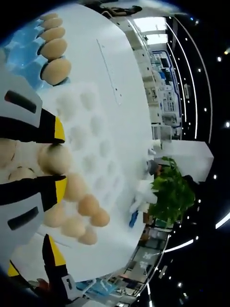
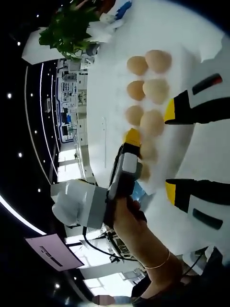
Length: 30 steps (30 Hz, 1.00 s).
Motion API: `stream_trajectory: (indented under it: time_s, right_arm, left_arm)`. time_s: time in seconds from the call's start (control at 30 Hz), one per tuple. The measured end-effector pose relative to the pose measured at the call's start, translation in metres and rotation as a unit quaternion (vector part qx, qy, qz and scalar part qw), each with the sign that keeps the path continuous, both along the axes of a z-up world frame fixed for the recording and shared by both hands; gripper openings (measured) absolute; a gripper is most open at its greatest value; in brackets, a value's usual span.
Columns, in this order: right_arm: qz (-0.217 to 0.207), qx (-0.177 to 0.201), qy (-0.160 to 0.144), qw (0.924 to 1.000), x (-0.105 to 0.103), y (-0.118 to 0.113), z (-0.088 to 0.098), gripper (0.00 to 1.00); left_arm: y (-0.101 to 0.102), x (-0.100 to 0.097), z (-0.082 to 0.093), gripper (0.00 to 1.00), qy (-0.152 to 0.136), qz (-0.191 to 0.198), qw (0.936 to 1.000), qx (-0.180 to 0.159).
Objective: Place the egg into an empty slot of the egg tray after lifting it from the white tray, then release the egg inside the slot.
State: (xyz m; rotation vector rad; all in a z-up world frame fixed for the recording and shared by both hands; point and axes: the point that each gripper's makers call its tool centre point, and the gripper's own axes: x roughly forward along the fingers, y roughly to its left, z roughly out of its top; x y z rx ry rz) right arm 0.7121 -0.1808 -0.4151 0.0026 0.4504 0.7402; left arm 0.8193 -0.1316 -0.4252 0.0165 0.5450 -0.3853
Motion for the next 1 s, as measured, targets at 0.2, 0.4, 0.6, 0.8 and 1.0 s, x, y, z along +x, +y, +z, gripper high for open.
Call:
stream_trajectory:
  time_s: [0.2, 0.4, 0.6, 0.8, 1.0]
  right_arm:
    - [-0.002, -0.001, 0.001, 1.0000, 0.002, -0.002, -0.001, 0.47]
    - [-0.005, -0.002, 0.006, 1.0000, 0.003, -0.004, -0.004, 0.47]
    - [-0.006, 0.006, 0.004, 1.0000, 0.005, -0.003, 0.000, 0.47]
    - [-0.004, 0.004, 0.006, 1.0000, 0.005, -0.002, -0.001, 0.47]
    - [-0.005, 0.006, 0.006, 1.0000, 0.005, -0.001, 0.000, 0.47]
  left_arm:
    - [0.000, 0.000, 0.001, 0.26, -0.004, -0.001, 1.0000, -0.005]
    - [0.001, 0.002, 0.001, 0.26, -0.002, -0.004, 0.9999, -0.010]
    - [0.002, 0.000, 0.006, 0.26, -0.003, -0.004, 0.9999, -0.012]
    - [0.003, -0.002, 0.010, 0.26, -0.004, -0.005, 0.9998, -0.021]
    - [0.001, 0.000, 0.004, 0.26, -0.003, -0.008, 0.9999, -0.009]
